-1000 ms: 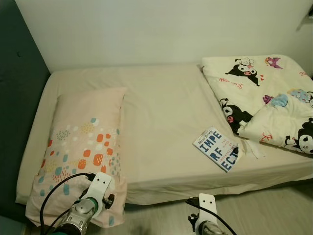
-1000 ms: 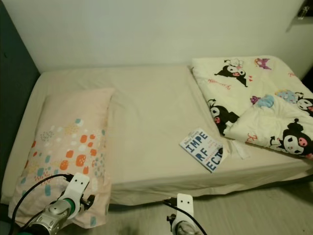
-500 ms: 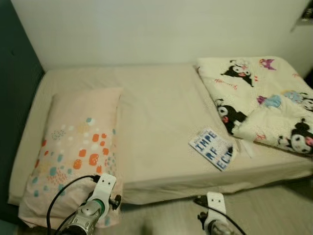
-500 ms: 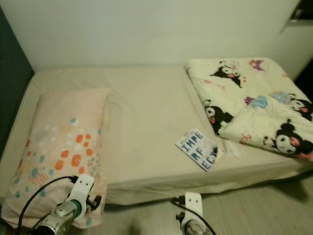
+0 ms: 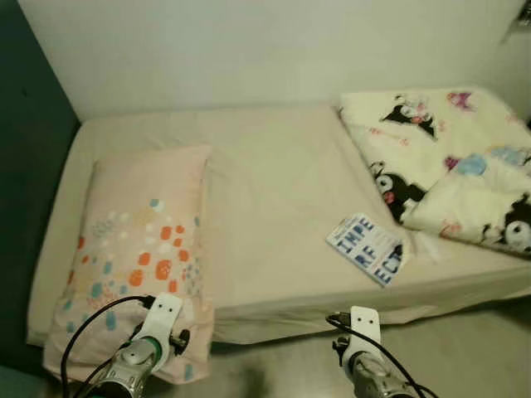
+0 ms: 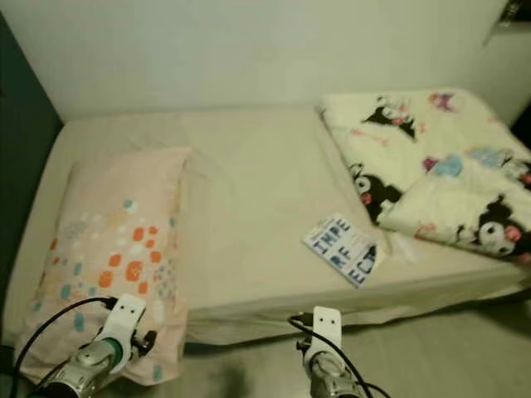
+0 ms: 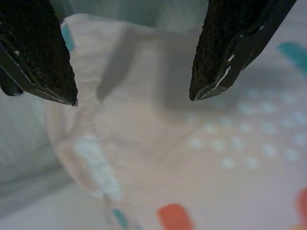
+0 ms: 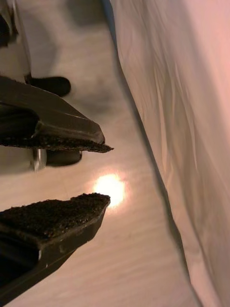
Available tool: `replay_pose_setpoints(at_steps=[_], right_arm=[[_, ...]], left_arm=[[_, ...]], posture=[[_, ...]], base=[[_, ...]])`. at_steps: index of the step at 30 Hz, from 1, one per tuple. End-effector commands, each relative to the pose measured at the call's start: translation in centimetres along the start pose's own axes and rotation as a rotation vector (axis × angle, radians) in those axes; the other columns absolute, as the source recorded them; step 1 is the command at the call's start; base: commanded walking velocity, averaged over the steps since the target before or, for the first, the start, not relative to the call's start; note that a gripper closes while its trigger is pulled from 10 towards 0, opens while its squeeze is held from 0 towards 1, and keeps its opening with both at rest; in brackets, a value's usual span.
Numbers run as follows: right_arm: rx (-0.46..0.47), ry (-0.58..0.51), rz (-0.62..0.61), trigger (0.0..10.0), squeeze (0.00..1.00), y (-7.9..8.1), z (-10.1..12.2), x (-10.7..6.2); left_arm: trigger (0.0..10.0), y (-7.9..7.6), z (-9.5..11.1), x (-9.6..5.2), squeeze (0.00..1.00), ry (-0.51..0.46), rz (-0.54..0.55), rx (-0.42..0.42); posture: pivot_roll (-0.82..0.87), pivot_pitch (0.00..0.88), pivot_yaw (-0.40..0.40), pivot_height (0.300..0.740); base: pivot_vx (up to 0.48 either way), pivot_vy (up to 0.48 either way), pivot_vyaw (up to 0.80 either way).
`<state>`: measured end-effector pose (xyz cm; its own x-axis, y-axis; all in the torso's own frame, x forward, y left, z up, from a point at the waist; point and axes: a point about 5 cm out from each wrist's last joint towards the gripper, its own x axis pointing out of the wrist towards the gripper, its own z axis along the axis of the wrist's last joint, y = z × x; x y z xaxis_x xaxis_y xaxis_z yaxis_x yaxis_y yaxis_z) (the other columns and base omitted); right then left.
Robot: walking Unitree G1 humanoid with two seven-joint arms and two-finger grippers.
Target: Clean up the room
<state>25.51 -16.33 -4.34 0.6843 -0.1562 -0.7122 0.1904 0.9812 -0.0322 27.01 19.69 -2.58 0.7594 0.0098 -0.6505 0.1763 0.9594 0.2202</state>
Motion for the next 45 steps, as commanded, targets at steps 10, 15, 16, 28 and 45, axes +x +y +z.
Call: replay_pose_setpoints(at_steps=[10, 15, 16, 28, 45], right_arm=[[-0.141, -0.043, -0.04, 10.0, 0.0, -1.4, 1.3, 0.2], [-0.201, -0.093, -0.042, 10.0, 0.0, -1.8, 2.2, 0.3], [-0.205, -0.096, -0.051, 10.0, 0.0, -1.9, 2.3, 0.3], [0.054, -0.13, -0.159, 10.0, 0.0, -4.1, 3.8, 0.3], [0.059, -0.043, -0.094, 10.0, 0.0, -2.2, 1.8, 0.3]], left_arm=[[10.0, -3.3, 0.4, 0.1, 0.0, -0.026, -0.102, -0.027], [10.0, -3.8, 0.4, 0.2, 0.0, -0.013, -0.07, -0.063], [10.0, -3.9, 0.3, 0.2, 0.0, -0.008, -0.07, -0.068], [10.0, -3.6, 0.6, 0.2, 0.0, -0.035, -0.057, -0.066], [10.0, -3.6, -0.4, 0.0, 0.0, 0.007, -0.096, 0.0]], posture=[[0.03, 0.047, 0.085, 0.74], [0.04, 0.05, 0.042, 0.74], [0.04, 0.05, 0.042, 0.74], [0.05, 0.032, 0.02, 0.74], [0.07, 0.017, 0.032, 0.74]], base=[[0.0, 0.0, 0.0], [0.0, 0.0, 0.0], [0.0, 0.0, 0.0], [0.0, 0.0, 0.0], [0.0, 0.0, 0.0]])
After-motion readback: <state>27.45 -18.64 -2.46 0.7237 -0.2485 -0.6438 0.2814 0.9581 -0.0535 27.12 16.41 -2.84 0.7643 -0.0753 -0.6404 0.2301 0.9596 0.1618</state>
